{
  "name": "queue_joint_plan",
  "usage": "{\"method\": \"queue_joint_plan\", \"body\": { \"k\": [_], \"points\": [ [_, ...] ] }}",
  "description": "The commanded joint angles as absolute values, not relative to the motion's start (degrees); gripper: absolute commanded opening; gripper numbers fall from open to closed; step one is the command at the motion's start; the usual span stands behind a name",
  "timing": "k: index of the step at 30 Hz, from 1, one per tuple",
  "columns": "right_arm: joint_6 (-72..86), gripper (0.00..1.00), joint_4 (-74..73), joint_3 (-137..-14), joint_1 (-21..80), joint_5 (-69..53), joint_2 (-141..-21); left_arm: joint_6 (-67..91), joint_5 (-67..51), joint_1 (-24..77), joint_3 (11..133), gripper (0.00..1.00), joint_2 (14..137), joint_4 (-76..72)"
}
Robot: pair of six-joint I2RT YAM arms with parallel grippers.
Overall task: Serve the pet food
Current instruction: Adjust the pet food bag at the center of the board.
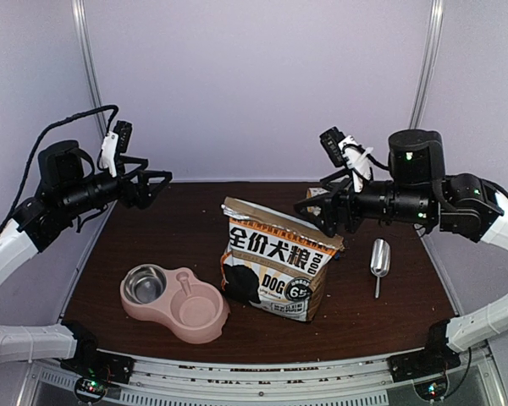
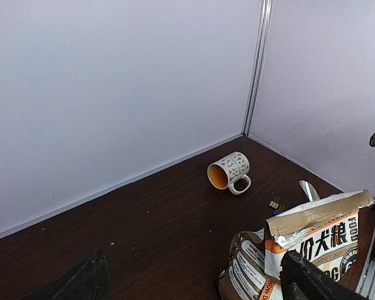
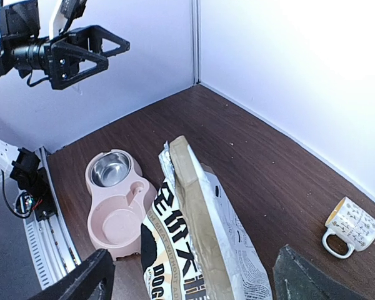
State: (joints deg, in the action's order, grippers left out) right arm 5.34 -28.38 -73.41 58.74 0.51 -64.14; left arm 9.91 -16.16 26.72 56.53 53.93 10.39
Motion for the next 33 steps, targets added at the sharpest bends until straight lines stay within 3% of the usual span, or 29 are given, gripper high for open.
{"method": "queue_joint_plan", "body": {
  "k": [1,16,33],
  "points": [
    [0.7,0.90,-33.6,-76.6,62.6,8.8,-67.7,10.0,-15.2,26.7,56.1,0.98,53.0,7.4],
    [-3.2,0.91,-39.6,-82.3,68.5,21.9,-80.6,9.4,-14.9,26.7,56.6,0.98,52.7,8.3],
    [-2.1,0.91,-45.3,-88.6,66.2,42.0,-90.4,9.0,-14.2,26.7,56.6,0.98,52.4,8.5]
  ]
}}
